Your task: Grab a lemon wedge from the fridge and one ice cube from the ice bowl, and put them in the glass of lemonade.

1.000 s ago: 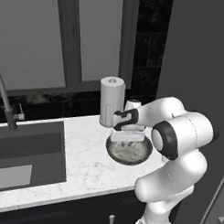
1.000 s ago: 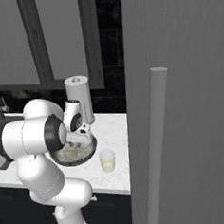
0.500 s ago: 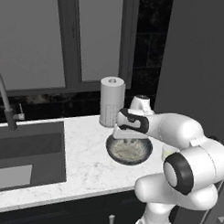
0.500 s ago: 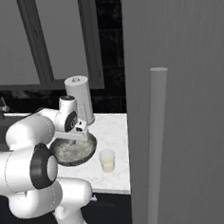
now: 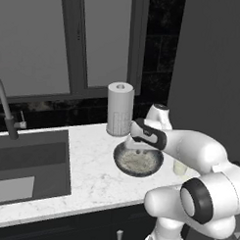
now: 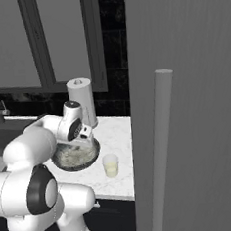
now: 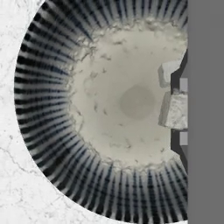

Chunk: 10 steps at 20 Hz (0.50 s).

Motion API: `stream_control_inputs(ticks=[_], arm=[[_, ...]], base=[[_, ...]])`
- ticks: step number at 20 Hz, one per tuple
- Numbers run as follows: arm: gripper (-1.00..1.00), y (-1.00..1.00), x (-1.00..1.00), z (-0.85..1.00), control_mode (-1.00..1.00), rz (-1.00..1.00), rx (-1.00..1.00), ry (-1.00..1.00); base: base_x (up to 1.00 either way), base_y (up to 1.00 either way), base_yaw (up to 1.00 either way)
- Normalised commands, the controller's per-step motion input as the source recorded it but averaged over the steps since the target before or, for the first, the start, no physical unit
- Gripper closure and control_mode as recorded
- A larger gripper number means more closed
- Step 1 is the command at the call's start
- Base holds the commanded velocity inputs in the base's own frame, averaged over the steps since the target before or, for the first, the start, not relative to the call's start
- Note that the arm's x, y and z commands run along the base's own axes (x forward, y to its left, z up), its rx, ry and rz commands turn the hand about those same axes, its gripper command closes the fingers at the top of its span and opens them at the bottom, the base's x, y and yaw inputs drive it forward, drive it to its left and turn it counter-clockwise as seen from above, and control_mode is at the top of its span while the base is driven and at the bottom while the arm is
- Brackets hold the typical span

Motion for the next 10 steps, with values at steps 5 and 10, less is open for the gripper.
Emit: stream_control_inputs(ticks=[5,10], arm=[[1.00,-0.13,-0.13,0.00,-1.00,0.01,0.00,-0.02],[1.00,0.23,-0.57,0.53,-1.00,0.00,-0.13,-0.17]], base=[[0.00,0.00,0.00],[0.00,0.00,0.00]])
